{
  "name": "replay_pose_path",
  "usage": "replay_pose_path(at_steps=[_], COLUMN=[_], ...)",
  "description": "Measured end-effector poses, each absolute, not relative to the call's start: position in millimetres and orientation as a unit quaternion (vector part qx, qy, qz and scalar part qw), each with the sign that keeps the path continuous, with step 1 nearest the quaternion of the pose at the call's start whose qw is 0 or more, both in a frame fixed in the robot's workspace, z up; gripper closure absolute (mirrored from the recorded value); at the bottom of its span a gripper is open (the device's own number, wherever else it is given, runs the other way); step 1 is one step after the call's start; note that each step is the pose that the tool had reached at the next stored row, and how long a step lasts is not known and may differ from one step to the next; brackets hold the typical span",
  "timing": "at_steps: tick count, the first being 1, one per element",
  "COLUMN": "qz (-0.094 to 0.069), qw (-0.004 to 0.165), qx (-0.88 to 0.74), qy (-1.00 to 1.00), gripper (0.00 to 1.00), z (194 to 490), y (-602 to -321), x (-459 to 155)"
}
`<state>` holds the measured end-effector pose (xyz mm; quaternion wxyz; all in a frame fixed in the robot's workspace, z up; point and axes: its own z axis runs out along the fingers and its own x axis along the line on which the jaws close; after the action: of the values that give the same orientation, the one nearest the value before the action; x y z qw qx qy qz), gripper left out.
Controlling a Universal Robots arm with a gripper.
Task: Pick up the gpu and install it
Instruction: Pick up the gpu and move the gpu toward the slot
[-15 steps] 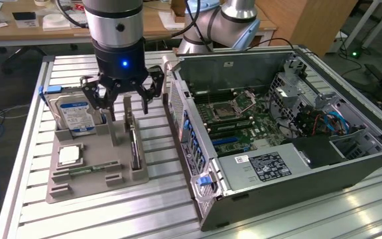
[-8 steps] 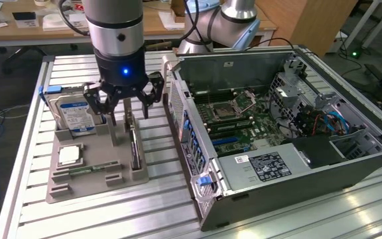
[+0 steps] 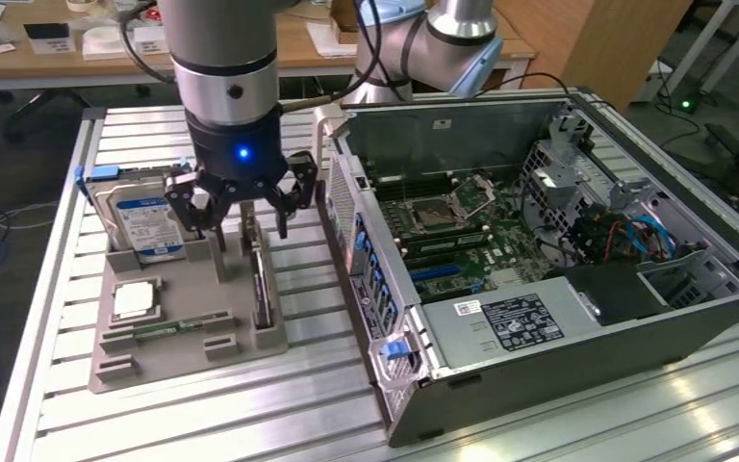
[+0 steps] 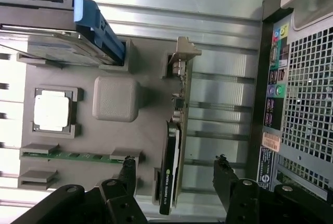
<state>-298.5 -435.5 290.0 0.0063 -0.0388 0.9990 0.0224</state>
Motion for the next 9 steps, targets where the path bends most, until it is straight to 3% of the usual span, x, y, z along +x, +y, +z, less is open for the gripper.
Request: replay_pose_path(at_steps=[9], qz=[0.022], qw=[0.007], qx=[-0.019], qy=[1.000], gripper=[0.29], z=[273.8], y=[-435.6], x=[-299.4])
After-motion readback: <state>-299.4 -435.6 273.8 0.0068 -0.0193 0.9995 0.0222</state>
